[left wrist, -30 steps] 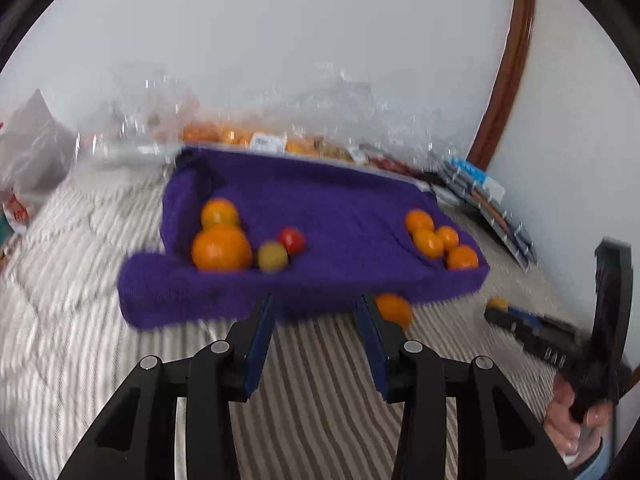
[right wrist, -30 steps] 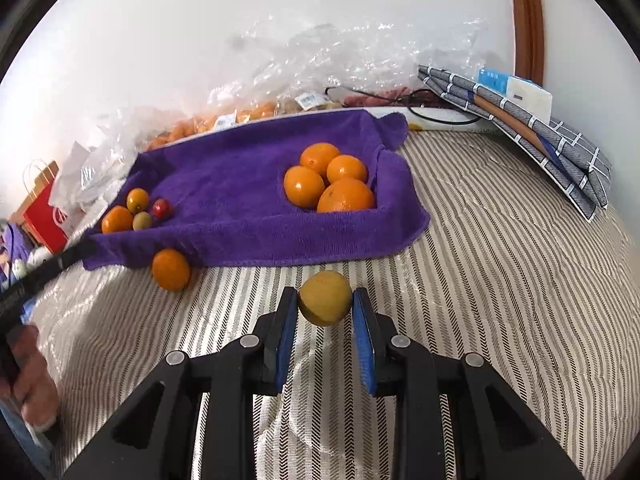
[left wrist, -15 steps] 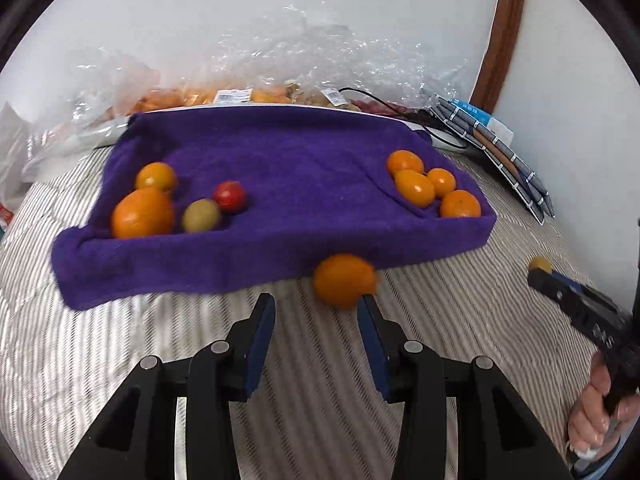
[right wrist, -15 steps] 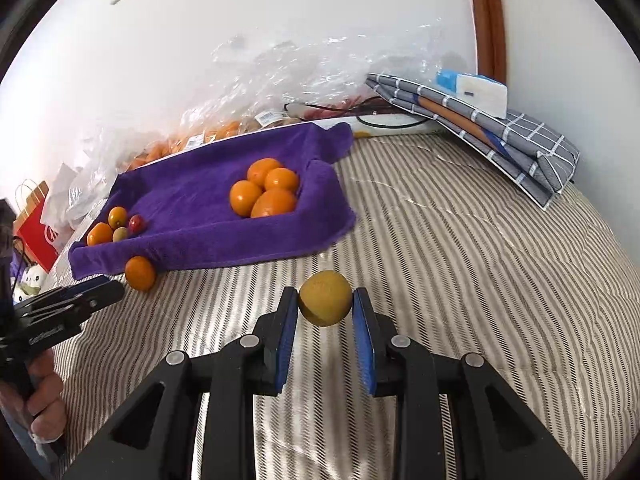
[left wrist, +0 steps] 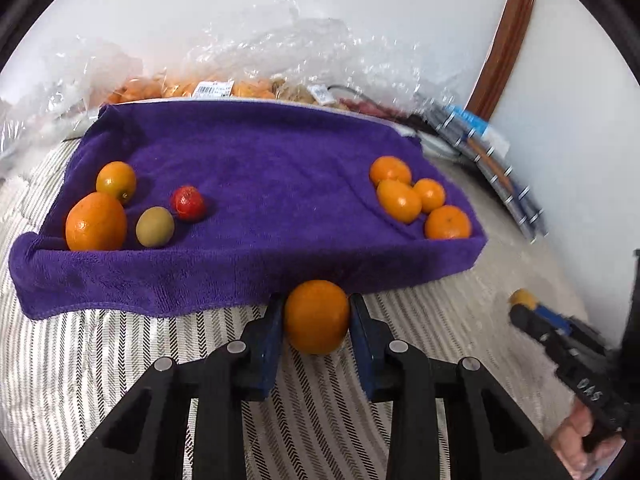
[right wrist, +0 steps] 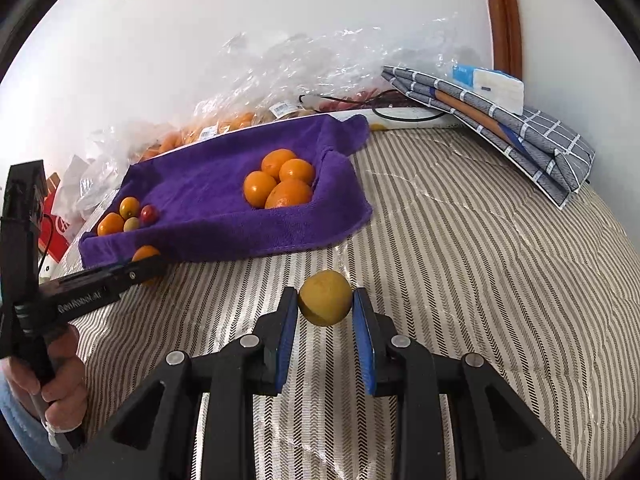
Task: Organize fruits
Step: 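Grasp a small orange with the left tool while the right tool holds the yellow fruit, then carry both held fruits onto the purple towel and open both tools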
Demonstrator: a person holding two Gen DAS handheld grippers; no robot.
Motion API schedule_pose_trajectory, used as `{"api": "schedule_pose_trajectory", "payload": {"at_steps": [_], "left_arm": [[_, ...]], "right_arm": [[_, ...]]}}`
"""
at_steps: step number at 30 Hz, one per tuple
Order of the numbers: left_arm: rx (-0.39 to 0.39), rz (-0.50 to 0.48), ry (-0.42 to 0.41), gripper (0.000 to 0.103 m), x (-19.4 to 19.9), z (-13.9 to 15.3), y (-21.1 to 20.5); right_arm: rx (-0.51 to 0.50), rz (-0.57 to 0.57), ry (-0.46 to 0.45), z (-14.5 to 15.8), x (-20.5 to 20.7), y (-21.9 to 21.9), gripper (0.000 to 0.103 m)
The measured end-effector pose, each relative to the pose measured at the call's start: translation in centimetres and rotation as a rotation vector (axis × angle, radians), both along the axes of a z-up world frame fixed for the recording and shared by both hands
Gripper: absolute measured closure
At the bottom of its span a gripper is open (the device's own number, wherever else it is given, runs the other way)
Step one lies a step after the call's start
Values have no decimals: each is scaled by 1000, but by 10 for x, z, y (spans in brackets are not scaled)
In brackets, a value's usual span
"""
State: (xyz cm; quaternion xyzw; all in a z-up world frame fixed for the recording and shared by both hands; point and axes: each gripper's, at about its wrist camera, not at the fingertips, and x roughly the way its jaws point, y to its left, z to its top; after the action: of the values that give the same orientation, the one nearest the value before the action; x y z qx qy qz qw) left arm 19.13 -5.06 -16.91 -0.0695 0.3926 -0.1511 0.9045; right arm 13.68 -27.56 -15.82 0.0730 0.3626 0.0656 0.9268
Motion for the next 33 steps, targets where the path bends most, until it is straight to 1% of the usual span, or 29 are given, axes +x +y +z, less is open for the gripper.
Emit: {"api": "schedule_pose_trajectory", "payload": {"at_steps": [3,10,16,25,29,31,33], "left_arm": [[-25,12,-25,73,-4,3,5],[-37,28,-43,73,-5,5,7],[-61,48,-71,73,-9,9,15],[-93,67,-127,73,-19,24,24],[-106,84,-91,73,-20,27,33],[-97,94,-81,73,-25,30,42],[-80,98,-89,73,-33,34,50]], "right_arm": [[-1,3,-6,1,-1,0,75],[0,-14,-12,2,-2,-3,75],[17,-1,-38,5,-6,-4,75],[46,12,-51,6,-6,-5,75],[29,0,-36,6,-5,-3,75],[23,0,-19,7,-5,1,75],[29,18,-25,12,-6,6,75]]}}
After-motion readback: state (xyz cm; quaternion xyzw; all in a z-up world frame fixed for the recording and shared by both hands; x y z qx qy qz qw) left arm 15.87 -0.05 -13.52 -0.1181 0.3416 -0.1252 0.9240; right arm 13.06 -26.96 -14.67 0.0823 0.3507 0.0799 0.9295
